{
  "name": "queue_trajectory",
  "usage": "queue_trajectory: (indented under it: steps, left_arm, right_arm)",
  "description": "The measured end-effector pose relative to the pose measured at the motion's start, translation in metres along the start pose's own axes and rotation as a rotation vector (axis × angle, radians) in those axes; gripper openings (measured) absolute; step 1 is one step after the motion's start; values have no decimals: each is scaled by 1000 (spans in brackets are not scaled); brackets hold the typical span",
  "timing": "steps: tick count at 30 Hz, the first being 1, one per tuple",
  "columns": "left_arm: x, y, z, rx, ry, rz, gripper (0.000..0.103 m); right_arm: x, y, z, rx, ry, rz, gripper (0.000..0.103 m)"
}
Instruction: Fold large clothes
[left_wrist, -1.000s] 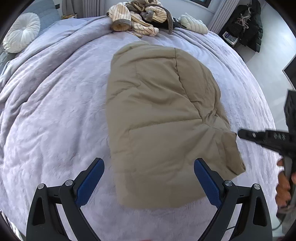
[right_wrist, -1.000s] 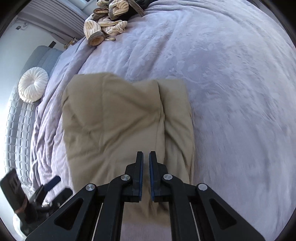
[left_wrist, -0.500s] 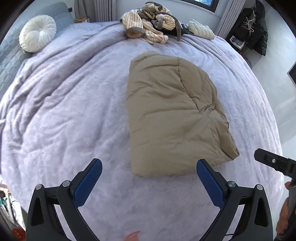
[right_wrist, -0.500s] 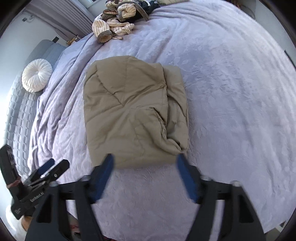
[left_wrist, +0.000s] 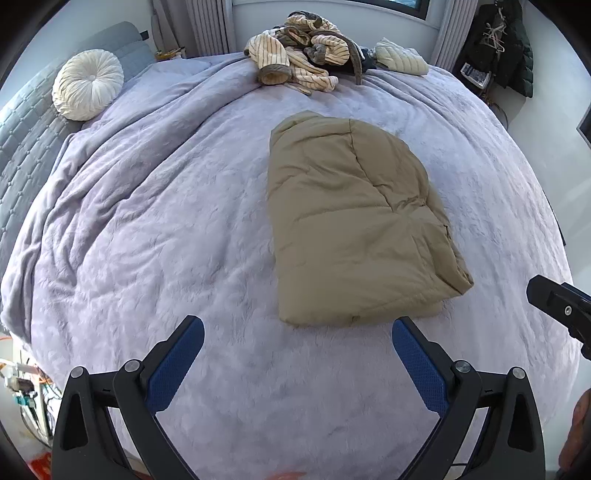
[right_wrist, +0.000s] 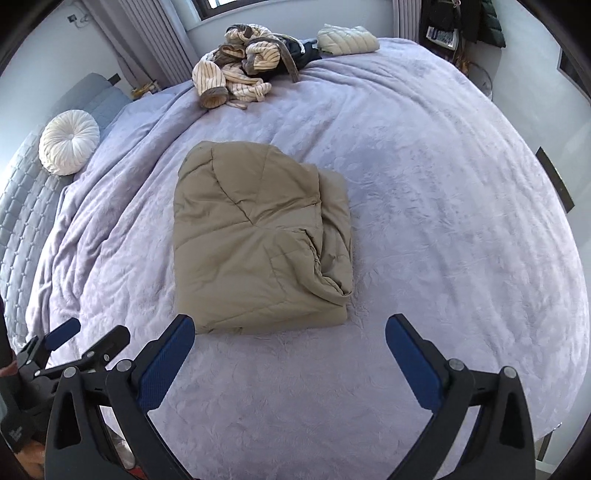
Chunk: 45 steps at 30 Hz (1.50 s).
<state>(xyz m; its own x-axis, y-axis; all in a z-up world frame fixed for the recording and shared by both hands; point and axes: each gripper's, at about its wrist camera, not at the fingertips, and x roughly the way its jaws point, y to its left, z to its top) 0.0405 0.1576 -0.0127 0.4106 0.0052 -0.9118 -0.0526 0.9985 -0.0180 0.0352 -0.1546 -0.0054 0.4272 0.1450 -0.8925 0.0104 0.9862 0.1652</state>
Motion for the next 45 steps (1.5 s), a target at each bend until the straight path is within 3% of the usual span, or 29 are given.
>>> queue_trajectory:
  steps: [11, 45]
  left_arm:
    - [-17, 7, -5, -34, -12, 13, 102]
    - [-18, 12, -3, -39, -11, 14, 102]
  right_arm:
    - [-10, 10, -5, -19, -9, -11, 103]
    - [-10, 13, -6, -20, -5, -9, 103]
